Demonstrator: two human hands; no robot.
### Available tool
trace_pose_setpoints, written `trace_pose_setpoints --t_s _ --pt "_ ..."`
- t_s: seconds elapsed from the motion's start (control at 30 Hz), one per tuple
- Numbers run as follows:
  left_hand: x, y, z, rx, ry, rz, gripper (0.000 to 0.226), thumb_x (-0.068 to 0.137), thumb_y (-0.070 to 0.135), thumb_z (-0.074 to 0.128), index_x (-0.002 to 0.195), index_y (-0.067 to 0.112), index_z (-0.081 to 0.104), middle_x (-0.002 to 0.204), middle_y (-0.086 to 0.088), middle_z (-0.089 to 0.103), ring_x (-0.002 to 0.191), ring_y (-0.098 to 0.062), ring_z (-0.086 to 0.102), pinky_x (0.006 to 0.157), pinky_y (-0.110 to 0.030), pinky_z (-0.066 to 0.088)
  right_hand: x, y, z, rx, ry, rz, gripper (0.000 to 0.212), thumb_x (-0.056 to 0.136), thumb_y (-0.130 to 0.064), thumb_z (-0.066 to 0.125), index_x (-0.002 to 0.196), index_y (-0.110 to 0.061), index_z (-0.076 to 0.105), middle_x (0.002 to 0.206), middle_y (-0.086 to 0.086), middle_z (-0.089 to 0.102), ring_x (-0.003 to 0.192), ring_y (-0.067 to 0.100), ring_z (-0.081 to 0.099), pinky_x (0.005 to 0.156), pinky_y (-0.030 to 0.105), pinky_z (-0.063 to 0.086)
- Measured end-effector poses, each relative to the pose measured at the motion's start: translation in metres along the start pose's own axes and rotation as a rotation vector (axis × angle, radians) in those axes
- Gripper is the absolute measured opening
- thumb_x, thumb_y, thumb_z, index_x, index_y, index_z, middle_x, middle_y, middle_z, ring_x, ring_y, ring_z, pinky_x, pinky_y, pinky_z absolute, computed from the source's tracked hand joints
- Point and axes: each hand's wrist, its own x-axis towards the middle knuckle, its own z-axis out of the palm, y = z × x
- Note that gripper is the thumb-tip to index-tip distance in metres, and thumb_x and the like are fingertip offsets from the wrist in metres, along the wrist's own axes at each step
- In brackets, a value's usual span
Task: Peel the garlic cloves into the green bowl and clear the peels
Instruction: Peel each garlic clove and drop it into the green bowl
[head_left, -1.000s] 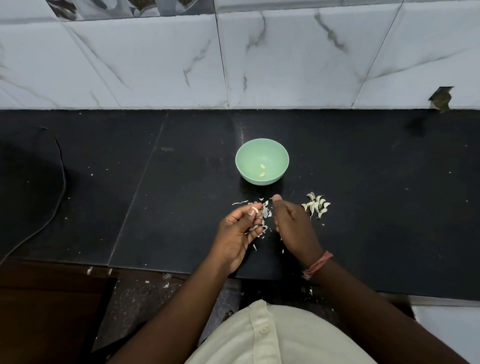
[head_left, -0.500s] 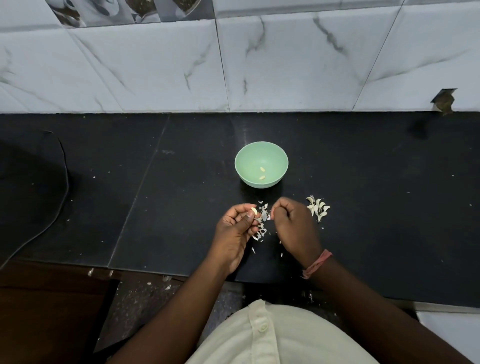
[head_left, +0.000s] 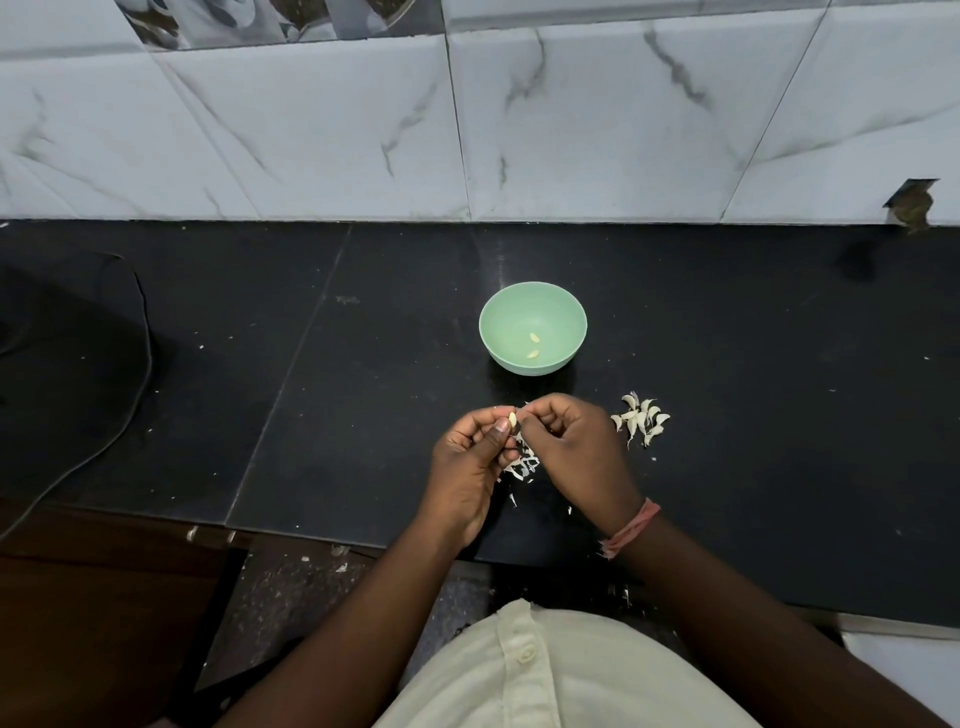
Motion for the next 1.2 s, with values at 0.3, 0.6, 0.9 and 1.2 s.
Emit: trace_pose_setpoints --t_s 0.3,0.6,0.9,1.2 --pt "-0.004 0.004 -0.001 0.153 0.035 0.071 0.015 0.092 -0.001 0.064 0.102 0.004 0.075 0.083 -0.01 0.07 0.068 -0.013 0.058 0.069 -0.024 0.052 0.0 -0.002 0.003 0.082 -0.021 0.059 0.009 0.088 -0.01 0.071 0.081 -0.004 0.071 0.054 -0.01 0.065 0.048 -0.002 0.055 0.051 0.013 0.042" --pt "-0.006 0.009 -0.001 0.196 0.047 0.105 0.013 0.09 0.002 0.069 0.101 0.003 0.077 0.079 -0.018 0.066 0.072 -0.021 0.057 0.075 -0.033 0.051 0.0 -0.005 0.005 0.157 -0.057 0.051 0.009 0.091 0.0 0.065 0.085 0.006 0.068 0.051 -0.009 0.063 0.045 -0.002 0.054 0.048 0.011 0.04" --pt "-0.011 0.007 -0.001 0.028 -0.016 0.025 0.015 0.095 0.001 0.06 0.099 0.006 0.073 0.081 -0.012 0.066 0.068 -0.011 0.063 0.068 -0.021 0.055 0.0 0.001 0.01 0.349 -0.158 0.228 0.018 0.098 -0.006 0.056 0.087 0.006 0.065 0.063 0.009 0.062 0.051 0.014 0.048 0.045 0.025 0.036" --pt "-0.011 0.006 0.0 -0.268 0.003 -0.171 0.021 0.1 0.001 0.048 0.111 0.007 0.065 0.084 -0.007 0.064 0.07 -0.009 0.062 0.068 -0.019 0.057 -0.002 0.003 0.007 0.434 -0.071 0.286 0.019 0.098 -0.003 0.048 0.086 -0.004 0.062 0.06 0.0 0.053 0.052 0.012 0.046 0.049 0.029 0.04"
